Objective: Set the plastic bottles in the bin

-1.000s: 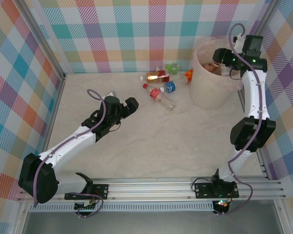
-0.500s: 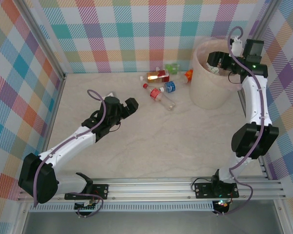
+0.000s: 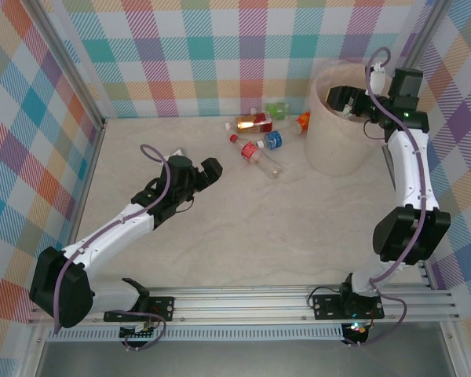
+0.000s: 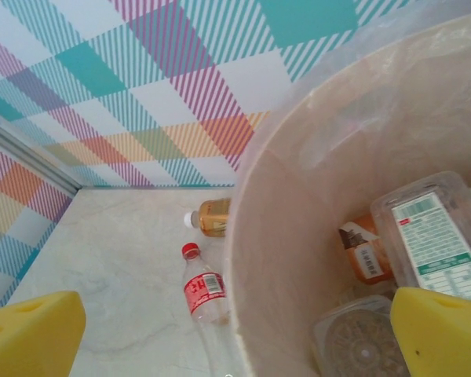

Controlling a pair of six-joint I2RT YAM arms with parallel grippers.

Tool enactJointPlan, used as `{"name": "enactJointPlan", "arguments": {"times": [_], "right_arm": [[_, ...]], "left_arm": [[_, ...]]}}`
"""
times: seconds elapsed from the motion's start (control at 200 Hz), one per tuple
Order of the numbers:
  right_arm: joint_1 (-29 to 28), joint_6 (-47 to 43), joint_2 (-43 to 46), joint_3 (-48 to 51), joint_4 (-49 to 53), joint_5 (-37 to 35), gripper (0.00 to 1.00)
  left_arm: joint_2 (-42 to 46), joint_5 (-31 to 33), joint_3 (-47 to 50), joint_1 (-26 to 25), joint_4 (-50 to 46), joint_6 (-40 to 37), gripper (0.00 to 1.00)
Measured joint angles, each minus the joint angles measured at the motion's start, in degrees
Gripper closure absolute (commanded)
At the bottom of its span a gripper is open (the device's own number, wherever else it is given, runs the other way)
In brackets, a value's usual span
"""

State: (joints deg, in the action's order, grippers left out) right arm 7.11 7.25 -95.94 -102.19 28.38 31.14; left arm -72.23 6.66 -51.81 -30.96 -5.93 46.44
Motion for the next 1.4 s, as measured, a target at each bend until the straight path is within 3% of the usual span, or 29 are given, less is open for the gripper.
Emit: {"name": "enactJointPlan", "arguments": {"times": [0.365,0.72,0.93,1.18,1.4], "right_arm": [[-7.26,-0.04,4.28,2.84,-2.10,0.42,0.00],[-22.95,-5.62,4.79,6.67,-0.74,-6.56,0.00],[-27.50,-9.77,-3.50,6.49,2.40,-13.44,0.00],[-34.36,-15.32,-19.87,1.29,8.22,-25.97,0.03],[-35.19,-15.10,-30.47,-7.30,12.13,-35.67,0.06]], "left_arm": [[-0.04,-0.09,0.00,0.00,0.00,0.02,0.00],[-1.60,1.86,-0.07,0.00,-3.28,0.68,0.00],[-1.57,4.50,-0.09,0.00,-5.57,1.88,0.00],[-1.11,7.26,-0.09,0.00,-7.98,2.93,0.00],[-0.24,8.44,-0.09,0.00,-8.87,3.28,0.00]]}}
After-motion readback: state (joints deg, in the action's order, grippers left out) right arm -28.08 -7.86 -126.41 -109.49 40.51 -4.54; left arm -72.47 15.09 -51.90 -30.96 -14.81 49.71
